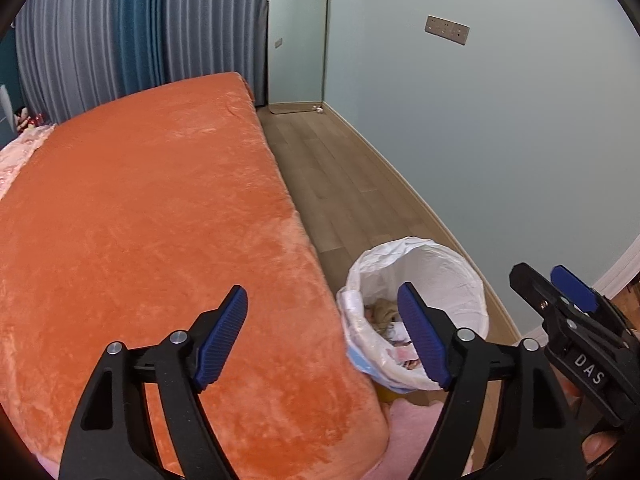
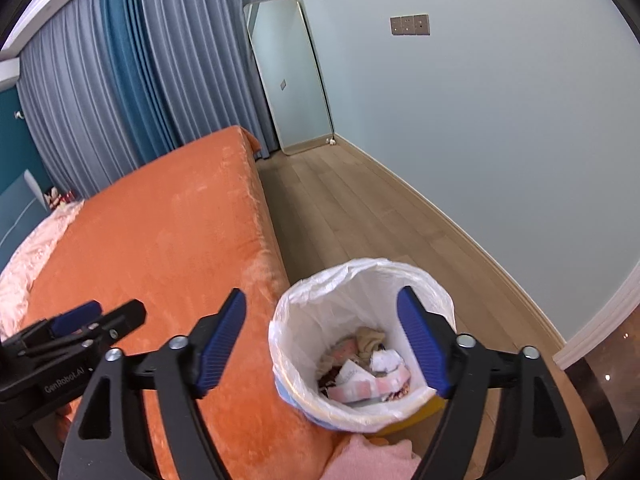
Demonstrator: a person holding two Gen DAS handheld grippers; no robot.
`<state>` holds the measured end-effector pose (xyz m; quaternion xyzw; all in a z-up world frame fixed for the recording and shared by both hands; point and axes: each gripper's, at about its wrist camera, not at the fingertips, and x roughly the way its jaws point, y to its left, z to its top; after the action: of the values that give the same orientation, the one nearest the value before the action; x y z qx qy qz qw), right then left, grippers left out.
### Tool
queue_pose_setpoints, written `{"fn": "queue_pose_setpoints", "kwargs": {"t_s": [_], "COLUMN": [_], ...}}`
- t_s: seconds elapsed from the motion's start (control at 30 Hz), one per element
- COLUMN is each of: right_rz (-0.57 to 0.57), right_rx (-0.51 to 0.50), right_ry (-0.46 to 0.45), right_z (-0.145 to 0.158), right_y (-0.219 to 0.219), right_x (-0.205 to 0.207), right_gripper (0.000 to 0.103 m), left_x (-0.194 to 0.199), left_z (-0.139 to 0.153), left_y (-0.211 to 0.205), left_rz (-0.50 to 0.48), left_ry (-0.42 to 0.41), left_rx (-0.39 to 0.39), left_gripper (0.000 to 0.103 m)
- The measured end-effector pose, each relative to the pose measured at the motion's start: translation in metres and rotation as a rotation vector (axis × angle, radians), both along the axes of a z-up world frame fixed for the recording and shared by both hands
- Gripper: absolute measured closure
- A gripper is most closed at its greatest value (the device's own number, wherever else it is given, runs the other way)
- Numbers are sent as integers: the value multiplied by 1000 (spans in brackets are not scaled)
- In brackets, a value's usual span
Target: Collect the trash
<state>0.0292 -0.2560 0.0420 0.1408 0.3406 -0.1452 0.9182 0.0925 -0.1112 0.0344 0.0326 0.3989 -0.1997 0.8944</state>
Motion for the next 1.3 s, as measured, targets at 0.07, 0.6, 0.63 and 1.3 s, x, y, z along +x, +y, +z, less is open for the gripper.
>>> {"fn": "queue_pose_setpoints", "kwargs": {"t_s": [0.07,0.6,0.63,1.3], "right_rz": [8,76,81,75], "right_rx": [-2,-145,-156,-165], "right_ry": [27,84,85,125], "right_z": [-3,-7,-7,-25], "right_y": [5,55,58,60], "right_x": [-3,-30,-32,-53], "right_gripper": [19,7,7,7], "left_x": [-3,-32,-35,-57], "left_z": [1,-4,-4,-21], "left_y": [7,44,45,42], "left_rz": [19,99,101,112], "left_ry": [-8,-24,-27,4], "left_rx": [16,79,81,126], "left_gripper": [21,12,12,11]}}
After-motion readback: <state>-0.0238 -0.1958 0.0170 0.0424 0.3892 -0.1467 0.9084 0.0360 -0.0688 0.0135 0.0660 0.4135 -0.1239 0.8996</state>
